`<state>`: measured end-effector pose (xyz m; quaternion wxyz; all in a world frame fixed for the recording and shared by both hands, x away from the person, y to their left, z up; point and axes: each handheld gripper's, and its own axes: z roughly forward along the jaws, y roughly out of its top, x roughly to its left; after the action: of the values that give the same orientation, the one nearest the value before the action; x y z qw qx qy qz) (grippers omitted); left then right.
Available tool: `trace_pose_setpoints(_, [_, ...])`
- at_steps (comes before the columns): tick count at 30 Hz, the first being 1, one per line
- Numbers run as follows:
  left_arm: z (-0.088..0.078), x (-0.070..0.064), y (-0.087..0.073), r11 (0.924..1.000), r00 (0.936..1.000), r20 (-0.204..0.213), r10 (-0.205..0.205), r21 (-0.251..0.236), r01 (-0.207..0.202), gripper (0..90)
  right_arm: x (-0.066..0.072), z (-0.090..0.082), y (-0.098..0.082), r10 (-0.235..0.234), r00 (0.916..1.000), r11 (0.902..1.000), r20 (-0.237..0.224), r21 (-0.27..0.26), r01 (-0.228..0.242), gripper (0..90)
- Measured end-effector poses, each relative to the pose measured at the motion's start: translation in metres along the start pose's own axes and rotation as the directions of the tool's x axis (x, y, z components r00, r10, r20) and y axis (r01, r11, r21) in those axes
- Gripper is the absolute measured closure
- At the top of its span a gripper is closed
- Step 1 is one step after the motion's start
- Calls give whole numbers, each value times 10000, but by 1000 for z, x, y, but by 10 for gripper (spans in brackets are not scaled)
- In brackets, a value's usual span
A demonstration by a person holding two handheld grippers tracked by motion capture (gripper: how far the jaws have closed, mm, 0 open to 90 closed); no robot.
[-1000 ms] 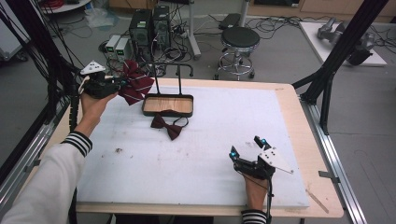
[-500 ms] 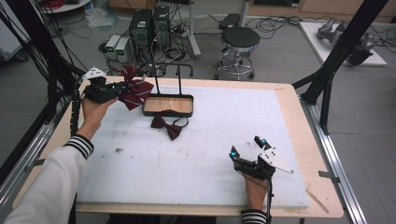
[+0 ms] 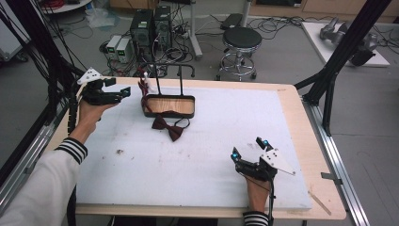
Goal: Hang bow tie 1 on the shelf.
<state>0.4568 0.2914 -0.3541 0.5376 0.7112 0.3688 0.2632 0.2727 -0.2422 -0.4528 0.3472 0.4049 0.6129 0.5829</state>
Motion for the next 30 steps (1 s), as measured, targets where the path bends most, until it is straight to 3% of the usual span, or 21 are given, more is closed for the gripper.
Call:
trace_pose_setpoints(9, [-14, -5, -7, 9997, 9989, 440, 129, -231, -119, 169, 0, 0, 0, 45, 10000, 10000, 6, 24, -45, 35])
trace_pose_setpoints(12, [-20, -11, -11, 9994, 9977, 645, 225, -276, -207, 169, 0, 0, 0, -14, 10000, 10000, -11, -4, 14, 35])
trace_pose_setpoints(21, [-46, -34, -27, 9939, 9908, 1233, 557, -1017, -432, 169, 0, 0, 0, -27, 10000, 10000, -18, -7, 27, 35])
trace_pose_setpoints(26, [-61, -41, -37, 9902, 9868, 1344, 909, -1176, -752, 169, 0, 0, 0, -22, 10000, 10000, -14, -8, 22, 35])
trace_pose_setpoints(30, [-71, -44, -48, 9910, 9869, 1366, 854, -1139, -699, 169, 0, 0, 0, -50, 10000, 10000, -1, -12, 50, 35])
